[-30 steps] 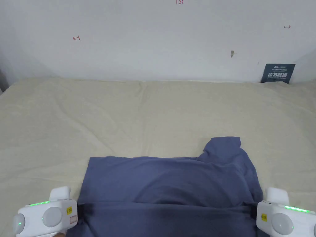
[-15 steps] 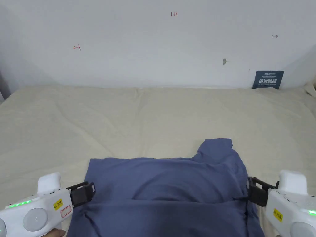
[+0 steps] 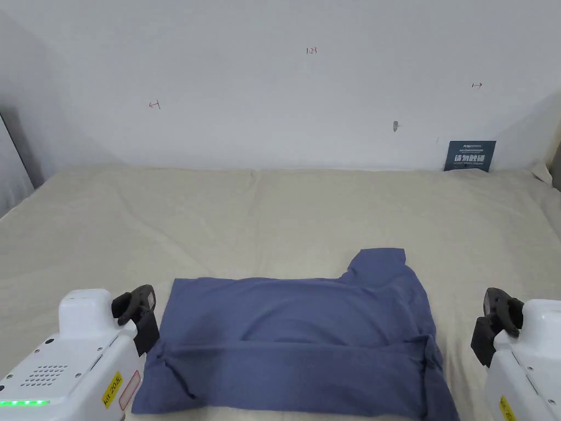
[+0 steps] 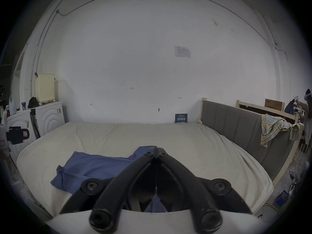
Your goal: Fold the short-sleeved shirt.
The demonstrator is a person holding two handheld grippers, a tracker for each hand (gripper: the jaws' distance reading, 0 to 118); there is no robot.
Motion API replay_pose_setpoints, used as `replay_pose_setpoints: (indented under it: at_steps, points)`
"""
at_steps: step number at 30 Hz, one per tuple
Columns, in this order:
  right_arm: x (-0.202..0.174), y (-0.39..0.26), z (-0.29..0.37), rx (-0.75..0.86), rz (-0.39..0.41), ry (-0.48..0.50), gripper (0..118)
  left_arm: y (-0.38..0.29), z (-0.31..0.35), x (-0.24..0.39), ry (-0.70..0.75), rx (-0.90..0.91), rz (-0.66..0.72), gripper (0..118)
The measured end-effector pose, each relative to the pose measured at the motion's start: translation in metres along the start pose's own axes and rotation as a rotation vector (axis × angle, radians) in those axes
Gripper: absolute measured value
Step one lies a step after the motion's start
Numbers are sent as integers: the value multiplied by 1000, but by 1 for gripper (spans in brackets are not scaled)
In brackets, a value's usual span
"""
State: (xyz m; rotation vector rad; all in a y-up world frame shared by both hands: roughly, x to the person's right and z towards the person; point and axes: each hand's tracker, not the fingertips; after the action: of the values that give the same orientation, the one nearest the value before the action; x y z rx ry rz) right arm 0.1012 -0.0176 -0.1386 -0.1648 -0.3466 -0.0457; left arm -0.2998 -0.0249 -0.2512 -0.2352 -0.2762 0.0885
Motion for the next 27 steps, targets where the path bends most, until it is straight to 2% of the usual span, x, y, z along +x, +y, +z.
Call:
replay_pose_setpoints:
  at_steps: [4, 11, 14, 15, 16, 17, 19, 25, 26, 27]
  points:
    - [-2, 0, 3, 5, 6, 11, 0, -15, -5, -11, 24, -94, 22, 0]
    - [2, -8, -4, -45, -9, 16, 0, -51, -48, -62, 69, -408, 200, 1]
    - [3, -14, -8, -66, 3, 13, 0, -70, -72, -85, 93, -518, 264, 12]
    - [3, -16, -10, -73, 5, 10, 0, -73, -78, -89, 98, -544, 285, 17]
    - [3, -18, -12, -83, 7, 6, 0, -81, -89, -95, 110, -587, 294, 44]
    - [5, -20, -15, -95, 5, 4, 0, -87, -101, -97, 132, -640, 277, 63]
    - [5, -25, -22, -118, -2, 3, 0, -100, -120, -101, 152, -714, 215, 89]
    - [7, -36, -41, -170, 4, -17, 0, -136, -166, -109, 246, -831, 141, 89]
    - [8, -38, -45, -180, 1, -20, 0, -142, -170, -108, 240, -834, 124, 86]
    - [8, -40, -47, -186, -3, -21, 0, -146, -173, -106, 236, -847, 108, 76]
